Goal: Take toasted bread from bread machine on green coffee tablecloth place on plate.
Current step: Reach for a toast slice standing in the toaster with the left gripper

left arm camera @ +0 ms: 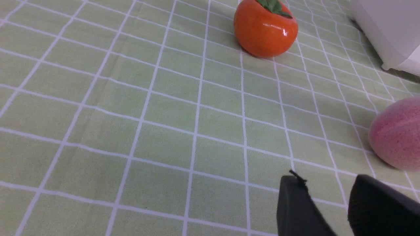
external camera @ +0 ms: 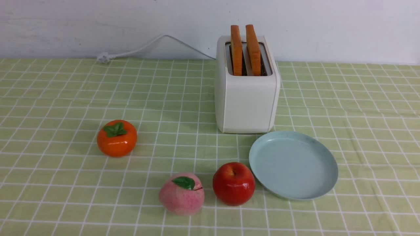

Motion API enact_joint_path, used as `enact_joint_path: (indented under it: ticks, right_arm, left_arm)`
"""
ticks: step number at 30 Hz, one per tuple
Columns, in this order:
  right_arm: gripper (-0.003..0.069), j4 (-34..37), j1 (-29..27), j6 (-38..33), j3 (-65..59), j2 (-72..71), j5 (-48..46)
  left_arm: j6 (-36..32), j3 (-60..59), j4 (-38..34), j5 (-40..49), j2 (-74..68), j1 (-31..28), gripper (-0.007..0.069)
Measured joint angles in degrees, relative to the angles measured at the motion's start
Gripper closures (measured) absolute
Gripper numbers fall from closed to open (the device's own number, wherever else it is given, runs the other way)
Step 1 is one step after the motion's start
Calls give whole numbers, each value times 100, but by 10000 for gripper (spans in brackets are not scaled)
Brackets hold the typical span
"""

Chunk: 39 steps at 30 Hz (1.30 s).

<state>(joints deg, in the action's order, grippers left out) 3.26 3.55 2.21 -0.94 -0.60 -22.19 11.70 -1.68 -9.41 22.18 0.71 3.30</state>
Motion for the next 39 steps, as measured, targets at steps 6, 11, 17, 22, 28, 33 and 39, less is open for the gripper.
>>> enact_joint_path:
  ticks: [6,11,17,22,28,33,39]
  right_arm:
    - [419,0,0,0,0,0,0]
    - [419,0,0,0,0,0,0]
    - [419,0,0,0,0,0,0]
    - [419,0,0,0,0,0,0]
    - [419,0,0,0,0,0,0]
    - [419,0,0,0,0,0,0]
    - [419,0,0,0,0,0,0]
  left_arm:
    - [0,0,0,0,0,0,387]
    - [0,0,0,0,0,0,387]
    - [0,0,0,0,0,0,387]
    - [0,0,0,0,0,0,387]
    - [0,0,0,0,0,0,387]
    - [0,0,0,0,0,0,387]
    - [5,0,-248,-321,0,0,387]
